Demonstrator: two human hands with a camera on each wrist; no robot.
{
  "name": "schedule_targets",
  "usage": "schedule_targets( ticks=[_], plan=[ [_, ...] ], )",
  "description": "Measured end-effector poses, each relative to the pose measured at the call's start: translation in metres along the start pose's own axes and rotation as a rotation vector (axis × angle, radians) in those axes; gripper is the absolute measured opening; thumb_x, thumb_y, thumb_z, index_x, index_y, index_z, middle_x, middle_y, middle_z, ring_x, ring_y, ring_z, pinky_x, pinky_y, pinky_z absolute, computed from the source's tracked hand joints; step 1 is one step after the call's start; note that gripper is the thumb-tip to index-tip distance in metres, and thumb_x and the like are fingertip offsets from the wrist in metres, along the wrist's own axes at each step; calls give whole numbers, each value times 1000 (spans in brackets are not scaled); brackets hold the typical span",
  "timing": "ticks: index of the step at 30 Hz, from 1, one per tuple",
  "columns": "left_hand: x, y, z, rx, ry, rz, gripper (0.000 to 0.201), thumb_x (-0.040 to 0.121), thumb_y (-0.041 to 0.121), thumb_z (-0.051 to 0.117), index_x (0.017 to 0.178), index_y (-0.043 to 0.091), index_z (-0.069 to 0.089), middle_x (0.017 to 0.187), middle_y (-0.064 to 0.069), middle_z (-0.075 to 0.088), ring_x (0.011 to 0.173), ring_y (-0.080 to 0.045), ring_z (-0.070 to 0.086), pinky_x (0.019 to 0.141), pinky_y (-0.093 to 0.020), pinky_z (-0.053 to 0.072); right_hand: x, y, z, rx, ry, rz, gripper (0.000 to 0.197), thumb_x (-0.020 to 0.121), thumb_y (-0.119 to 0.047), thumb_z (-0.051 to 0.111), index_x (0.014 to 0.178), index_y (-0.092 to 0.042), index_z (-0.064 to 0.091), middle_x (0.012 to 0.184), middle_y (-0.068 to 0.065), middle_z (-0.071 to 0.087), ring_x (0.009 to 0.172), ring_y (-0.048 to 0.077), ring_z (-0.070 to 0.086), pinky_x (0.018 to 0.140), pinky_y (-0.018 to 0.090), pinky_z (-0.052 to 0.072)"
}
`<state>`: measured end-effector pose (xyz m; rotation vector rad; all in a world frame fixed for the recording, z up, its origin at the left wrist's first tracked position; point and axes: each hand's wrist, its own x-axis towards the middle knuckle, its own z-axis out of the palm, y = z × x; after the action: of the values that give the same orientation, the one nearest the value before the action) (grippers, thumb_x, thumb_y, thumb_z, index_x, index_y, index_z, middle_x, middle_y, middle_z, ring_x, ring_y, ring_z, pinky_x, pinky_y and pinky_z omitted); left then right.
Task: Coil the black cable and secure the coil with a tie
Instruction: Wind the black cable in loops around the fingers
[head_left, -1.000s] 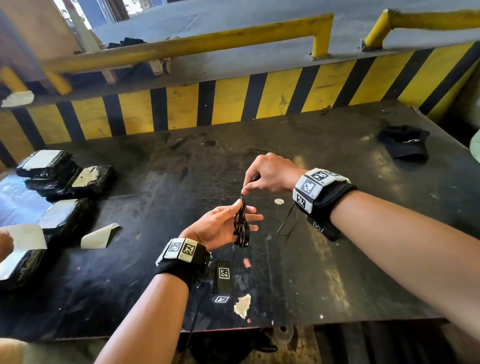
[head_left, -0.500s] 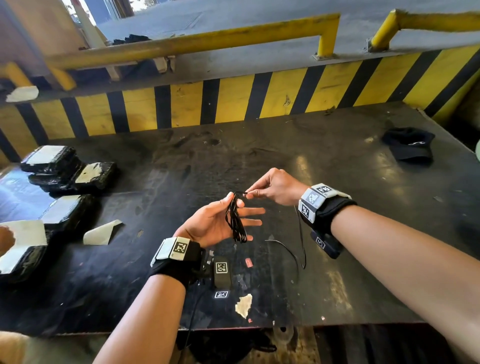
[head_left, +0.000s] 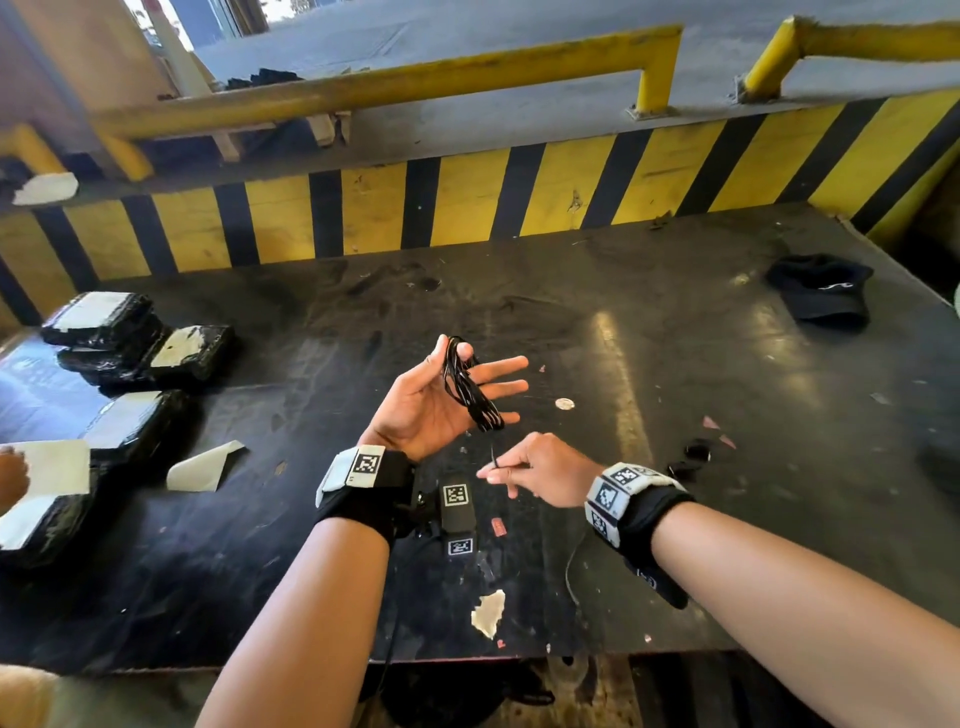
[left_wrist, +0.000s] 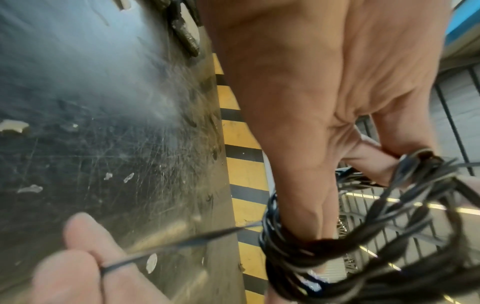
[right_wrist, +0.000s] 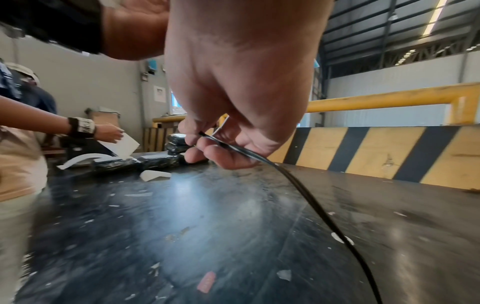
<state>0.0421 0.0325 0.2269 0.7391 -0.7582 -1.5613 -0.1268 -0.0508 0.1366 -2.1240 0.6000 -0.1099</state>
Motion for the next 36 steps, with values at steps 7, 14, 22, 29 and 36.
schedule_targets(
  ticks=[7, 14, 22, 29, 36],
  plan=[
    [14, -15, -19, -8, 255, 18, 46, 105, 48, 34, 88, 25, 71, 158, -28, 37, 137, -46, 40, 115, -67, 25, -4, -18, 5, -248, -130, 56, 35, 98, -47, 57, 67, -37, 70, 61, -7, 68, 65, 3, 62, 86, 40, 55],
    [8, -44, -52, 140, 493, -60, 38, 95, 46, 54, 89, 20, 81, 112, -13, 64, 88, -24, 56, 84, -43, 44, -10, -49, -30, -486, -101, 34, 22, 95, -46, 60, 106, -39, 77, 102, -2, 76, 91, 23, 67, 79, 35, 50],
    [-14, -60, -59, 277, 441, -239, 37, 89, 43, 63, 95, 12, 82, 106, -11, 66, 85, -23, 52, 73, -35, 42, 10, -82, -92, -672, 79, -48, 17, 89, -49, 68, 100, -39, 78, 104, -6, 75, 98, 22, 68, 75, 32, 45],
    [-21, -59, -37, 235, 294, -345, 36, 97, 40, 55, 96, 14, 79, 139, -23, 58, 121, -33, 51, 90, -39, 46, 25, -79, -102, -599, 184, -19, 16, 86, -51, 72, 93, -40, 79, 95, -10, 76, 90, 19, 67, 71, 32, 43],
    [-26, -50, -17, 103, 168, -321, 38, 99, 43, 49, 97, 15, 76, 151, -28, 48, 133, -40, 51, 98, -55, 44, 32, -63, -99, -498, 230, 33, 16, 86, -53, 72, 95, -43, 80, 90, -13, 73, 84, 16, 63, 71, 30, 41]
  ],
)
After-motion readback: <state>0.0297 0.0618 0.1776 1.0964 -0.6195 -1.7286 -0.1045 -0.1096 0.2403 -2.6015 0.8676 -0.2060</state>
